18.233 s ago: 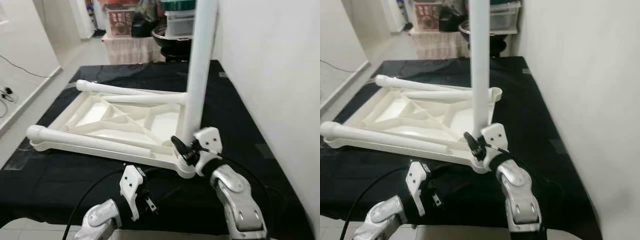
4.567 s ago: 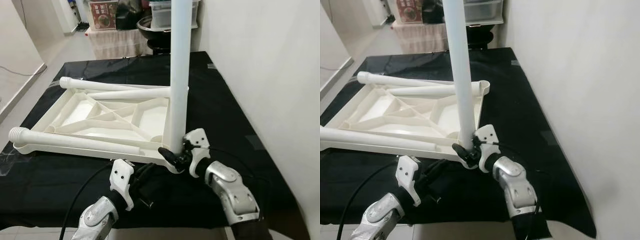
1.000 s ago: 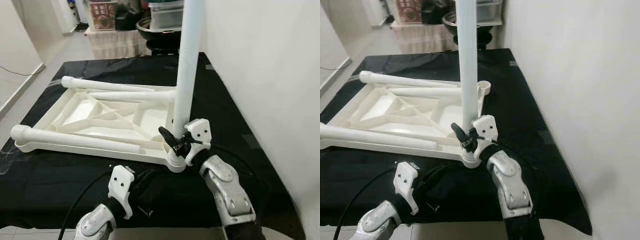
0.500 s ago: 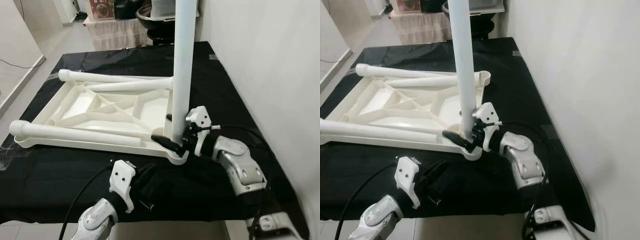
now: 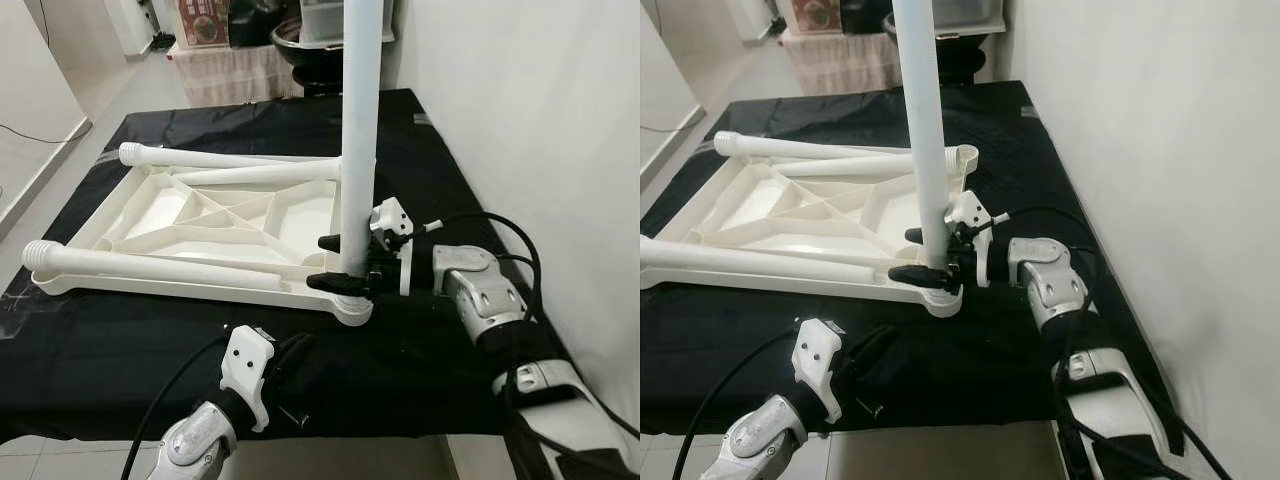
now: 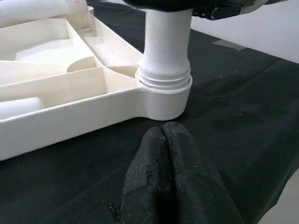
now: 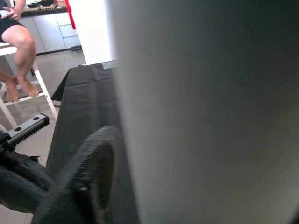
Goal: Building children table
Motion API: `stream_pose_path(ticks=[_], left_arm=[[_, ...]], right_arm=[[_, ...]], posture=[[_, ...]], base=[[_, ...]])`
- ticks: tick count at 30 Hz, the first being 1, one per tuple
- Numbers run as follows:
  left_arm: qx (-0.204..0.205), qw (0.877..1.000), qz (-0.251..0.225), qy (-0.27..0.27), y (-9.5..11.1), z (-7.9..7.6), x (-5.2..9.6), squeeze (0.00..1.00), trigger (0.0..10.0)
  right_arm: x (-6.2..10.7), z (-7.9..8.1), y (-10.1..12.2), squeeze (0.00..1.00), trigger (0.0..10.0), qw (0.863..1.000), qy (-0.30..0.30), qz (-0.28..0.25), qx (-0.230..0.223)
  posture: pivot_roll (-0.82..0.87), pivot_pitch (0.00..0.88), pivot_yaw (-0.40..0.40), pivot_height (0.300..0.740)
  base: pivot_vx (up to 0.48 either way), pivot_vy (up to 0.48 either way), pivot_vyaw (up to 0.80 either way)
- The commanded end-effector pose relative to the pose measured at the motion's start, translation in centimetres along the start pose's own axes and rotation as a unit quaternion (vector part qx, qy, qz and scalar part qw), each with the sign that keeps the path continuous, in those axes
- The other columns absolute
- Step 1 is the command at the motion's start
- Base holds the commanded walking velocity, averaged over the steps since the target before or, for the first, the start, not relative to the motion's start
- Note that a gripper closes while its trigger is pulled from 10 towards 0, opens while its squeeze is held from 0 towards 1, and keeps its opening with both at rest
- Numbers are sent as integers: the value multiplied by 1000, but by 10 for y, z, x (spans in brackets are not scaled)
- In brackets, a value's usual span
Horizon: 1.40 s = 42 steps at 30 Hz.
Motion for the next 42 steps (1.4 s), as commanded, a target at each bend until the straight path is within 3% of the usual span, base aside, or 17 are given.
stream_pose_path(ticks=[1,10,11,12,13,14,16,17,18,28,29,30,31,33,37,38,42], left_arm=[[1,1000,6,-1,-3,-1,2,0,10000],[6,1000,6,-6,-3,-2,3,0,10000],[6,1000,6,-7,-2,-2,4,0,10000],[6,1000,6,-8,-2,-2,4,0,10000],[7,1000,6,-7,-2,-1,5,0,10000],[7,1000,6,-7,-2,-1,5,0,10000],[8,1000,6,-4,-1,1,8,0,10000],[8,1000,6,-4,-1,1,8,0,10000],[8,1000,6,-6,-1,2,8,0,10000],[6,1000,9,-21,-3,3,4,0,10000],[4,1000,9,-18,-3,4,3,0,10000],[2,1000,8,-11,-4,5,3,0,10000],[2,1000,8,-11,-4,5,3,0,10000],[1,1000,8,-4,-4,5,2,0,10000],[2,1000,8,-4,-5,4,2,0,10000],[2,1000,8,-6,-5,3,2,0,10000],[4,1000,7,-9,-5,1,2,0,10000]], right_arm=[[-7,7,-8,0,0,1000,22,6,-7],[11,0,-25,0,0,1000,-20,17,-4],[12,-3,-30,0,0,998,-54,18,-1],[13,-6,-38,0,0,993,-112,21,-4],[16,-10,-54,0,0,977,-211,23,-26],[16,-10,-54,0,0,977,-211,23,-26],[26,12,-96,0,0,914,-393,31,-97],[26,12,-96,0,0,914,-393,31,-97],[28,24,-101,0,0,899,-428,41,-82],[30,11,-91,0,0,897,-438,33,-50],[28,9,-89,0,4000,897,-438,30,-46],[22,7,-80,1000,10000,909,-413,8,-53],[22,7,-80,1000,10000,909,-413,8,-53],[12,11,-55,1000,10000,933,-355,-38,-55],[9,17,-35,1000,10000,951,-299,-68,-47],[10,21,-24,0,10000,964,-254,-74,-32],[14,27,-15,0,10000,981,-181,-63,-6]], posture=[[24,138,48,740],[3,147,60,740],[-3,156,56,740],[-2,161,51,740],[-6,165,51,740],[-6,165,51,740],[-17,176,72,740],[-17,176,72,740],[-17,178,80,740],[-20,153,75,740],[-17,147,74,740],[-13,140,68,740],[-13,140,68,740],[-8,128,58,740],[-8,126,58,740],[-8,122,57,740],[-6,120,52,740]], base=[[0,0,0],[0,0,0],[0,0,0],[0,0,0],[0,0,0],[0,0,0],[0,0,0],[0,0,0],[0,0,0],[0,0,0],[0,0,0],[0,0,0],[0,0,0],[0,0,0],[0,0,0],[0,0,0],[0,0,0]])
Point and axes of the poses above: a point about 5 cm out from each wrist's last joint towards the gripper, its own x axis pointing back from the gripper into the wrist, its own y axis along the axis of the wrist's last joint, z = x × y, the point moved 4 cm from there along -x, pointing out of the wrist towards the gripper, and after that the axes turned 8 degrees about -x, right-handed, at the moved point
